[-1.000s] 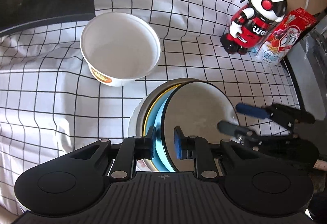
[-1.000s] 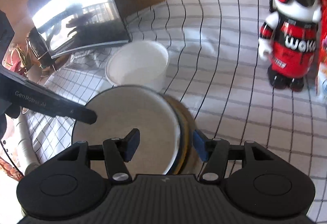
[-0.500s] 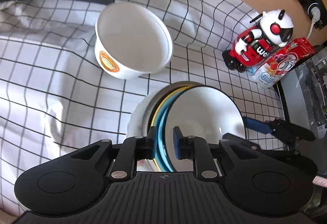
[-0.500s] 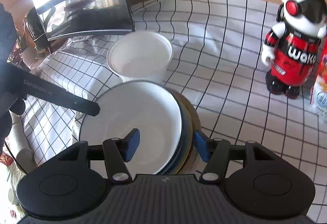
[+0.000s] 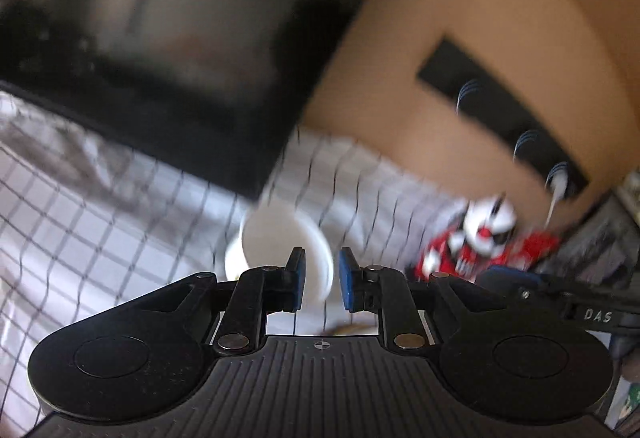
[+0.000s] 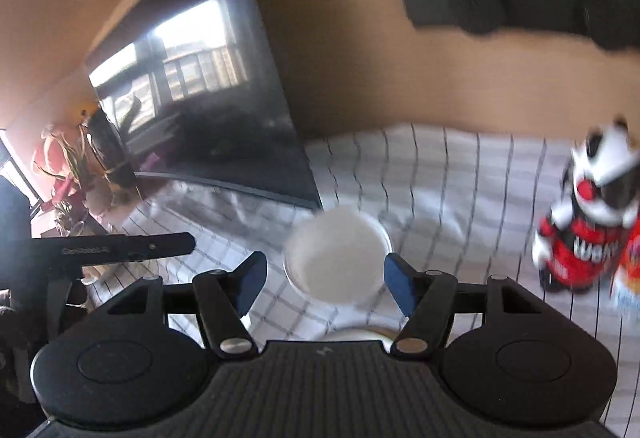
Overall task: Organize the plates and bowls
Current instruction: 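Move both grippers to the white logo bowl and grip its rim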
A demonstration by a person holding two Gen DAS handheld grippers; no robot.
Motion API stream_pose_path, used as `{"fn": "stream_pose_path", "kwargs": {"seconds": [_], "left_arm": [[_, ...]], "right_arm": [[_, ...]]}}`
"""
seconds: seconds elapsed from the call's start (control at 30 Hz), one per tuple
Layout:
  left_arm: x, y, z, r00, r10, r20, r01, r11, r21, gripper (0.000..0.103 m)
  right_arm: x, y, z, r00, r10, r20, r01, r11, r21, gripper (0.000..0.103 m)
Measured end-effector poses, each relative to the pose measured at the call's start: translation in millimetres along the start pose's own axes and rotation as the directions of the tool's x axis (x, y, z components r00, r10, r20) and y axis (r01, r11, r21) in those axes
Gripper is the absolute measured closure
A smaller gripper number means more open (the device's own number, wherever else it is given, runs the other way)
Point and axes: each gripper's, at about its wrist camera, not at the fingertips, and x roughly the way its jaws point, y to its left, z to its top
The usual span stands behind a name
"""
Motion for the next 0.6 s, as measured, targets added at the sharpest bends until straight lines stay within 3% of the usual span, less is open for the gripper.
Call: {"fn": "stream_pose_path", "kwargs": {"seconds": [0.13,0.2,0.27,0.4,0.6], "left_arm": [[-20.4,3.7,9.3,0.995,0.040,0.089,-0.039,0.999,-0.015,0.083],[-25.7,5.7,13.1,0.992,0.075,0.105,-0.073,0.997,-0.024,0.083],[-26.3,8.0,12.4,0.989,0.104,0.106,-0.101,0.994,-0.034,0.083],[-25.6,16.4,3.1,0.988,0.103,0.112,-0.100,0.994,-0.033,0.083],[5.4,46.3,-14.5,0.991,0.133,0.004,-0.132,0.987,-0.090,0.083]], "right_arm": [[-10.3,9.8,22.6,0.999,0.011,0.031,-0.009,0.998,-0.067,0.037],[-20.4,4.4,34.7,0.996,0.068,0.061,-0.065,0.997,-0.046,0.037],[-25.9,-0.4,47.7,0.989,0.132,0.068,-0.131,0.991,-0.023,0.030],[-7.3,-16.0,71.8,0.966,0.257,-0.025,-0.254,0.963,0.090,0.022],[52.2,-14.0,68.5,0.979,0.100,-0.176,-0.102,0.995,0.003,0.021]]}}
